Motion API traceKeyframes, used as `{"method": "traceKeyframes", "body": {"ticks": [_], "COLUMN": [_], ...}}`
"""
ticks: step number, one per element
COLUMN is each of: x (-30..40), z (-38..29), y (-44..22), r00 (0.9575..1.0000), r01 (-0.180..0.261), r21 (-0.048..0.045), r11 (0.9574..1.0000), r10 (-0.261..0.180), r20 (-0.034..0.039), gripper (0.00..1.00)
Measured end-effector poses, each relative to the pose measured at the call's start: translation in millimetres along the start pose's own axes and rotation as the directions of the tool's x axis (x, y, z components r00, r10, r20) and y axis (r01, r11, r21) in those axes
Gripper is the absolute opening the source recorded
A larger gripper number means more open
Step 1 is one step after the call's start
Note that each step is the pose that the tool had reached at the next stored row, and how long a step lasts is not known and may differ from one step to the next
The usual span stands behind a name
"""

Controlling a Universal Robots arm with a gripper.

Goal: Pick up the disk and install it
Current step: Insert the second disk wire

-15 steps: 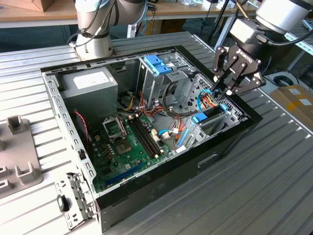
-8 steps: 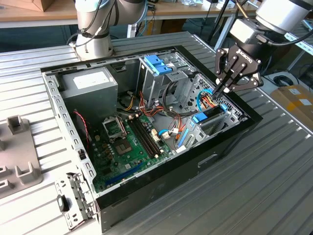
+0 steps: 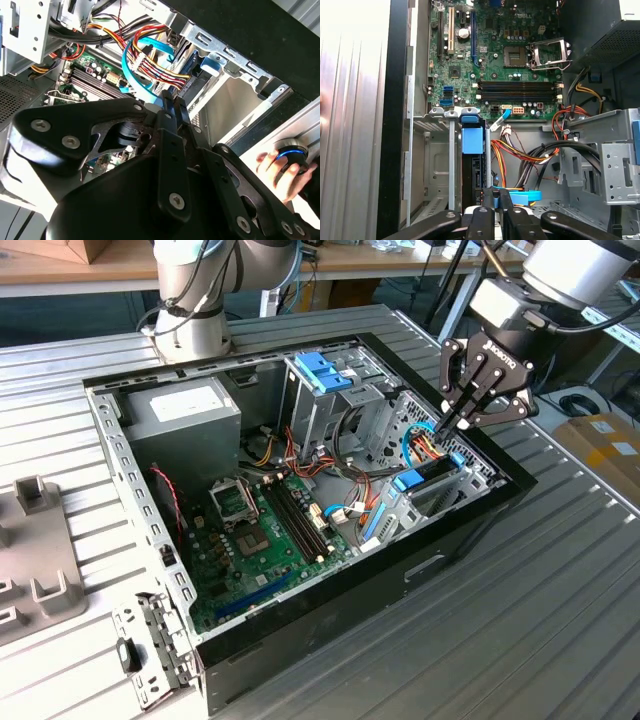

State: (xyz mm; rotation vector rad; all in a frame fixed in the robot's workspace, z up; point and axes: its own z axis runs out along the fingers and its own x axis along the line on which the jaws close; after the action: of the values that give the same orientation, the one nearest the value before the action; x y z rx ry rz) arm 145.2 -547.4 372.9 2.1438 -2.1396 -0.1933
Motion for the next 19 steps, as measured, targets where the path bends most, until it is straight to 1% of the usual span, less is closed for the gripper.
{"method": "traceKeyframes", "body": {"ticks": [3,8,13,17,19], "x": [1.2,6.7,10.0,10.4,10.7], "z": [0.4,2.3,7.8,13.2,16.0], "y": [0.4,2.2,4.4,7.7,7.5], "r00": [1.0000,1.0000,1.0000,1.0000,1.0000], "r01": [0.000,0.000,0.000,0.000,0.000], "r21": [0.0000,0.0000,0.0000,0.0000,0.0000], "r11": [1.0000,1.0000,1.0000,1.0000,1.0000], "r10": [0.000,0.000,0.000,0.000,0.000], "r20": [0.0002,-0.0001,0.0000,0.0000,0.0002], "gripper": [0.16,0.16,0.16,0.16,0.16]}}
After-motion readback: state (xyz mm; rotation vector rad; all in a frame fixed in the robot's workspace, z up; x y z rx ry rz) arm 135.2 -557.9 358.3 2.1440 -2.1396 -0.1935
